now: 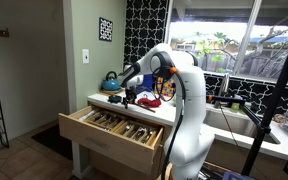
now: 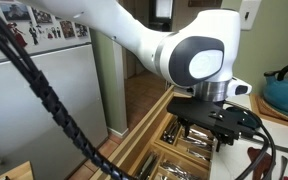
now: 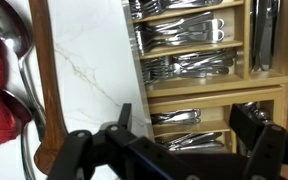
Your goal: Open the far left top drawer fully, pick up the silver spoon from the kitchen counter and put it in the top third cutlery slot from the left in the drawer
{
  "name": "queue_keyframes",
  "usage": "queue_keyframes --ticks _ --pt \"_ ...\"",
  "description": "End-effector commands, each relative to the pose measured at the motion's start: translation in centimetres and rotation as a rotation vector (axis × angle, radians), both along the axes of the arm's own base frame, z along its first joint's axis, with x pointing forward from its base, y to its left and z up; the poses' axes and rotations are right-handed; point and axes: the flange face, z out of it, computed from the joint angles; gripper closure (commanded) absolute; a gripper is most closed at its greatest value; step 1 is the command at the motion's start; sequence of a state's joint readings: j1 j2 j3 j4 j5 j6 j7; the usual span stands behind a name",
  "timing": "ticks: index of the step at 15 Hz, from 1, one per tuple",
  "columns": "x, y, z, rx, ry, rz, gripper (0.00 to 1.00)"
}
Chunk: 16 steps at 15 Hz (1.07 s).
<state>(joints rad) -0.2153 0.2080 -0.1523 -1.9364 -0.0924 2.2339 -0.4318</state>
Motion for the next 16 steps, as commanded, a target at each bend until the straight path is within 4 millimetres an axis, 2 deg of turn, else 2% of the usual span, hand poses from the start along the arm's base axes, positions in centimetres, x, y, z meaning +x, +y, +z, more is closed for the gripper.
queue_keyframes --ticks 1,4,8,13,16 --pt "-0.6 -3.0 1.0 -0.016 -0.014 -0.038 0.0" --pt "-1.3 -6.3 1.9 -0.053 -0.018 -0.071 0.0" --pt "-2.1 -10.4 0.9 -0.089 0.015 -0.132 0.0" --pt "-2.2 -13.4 -1.2 -0.059 0.008 -0.188 0.0" --pt "-2.4 -15.1 -1.5 -0.038 -0.013 -0.222 0.0"
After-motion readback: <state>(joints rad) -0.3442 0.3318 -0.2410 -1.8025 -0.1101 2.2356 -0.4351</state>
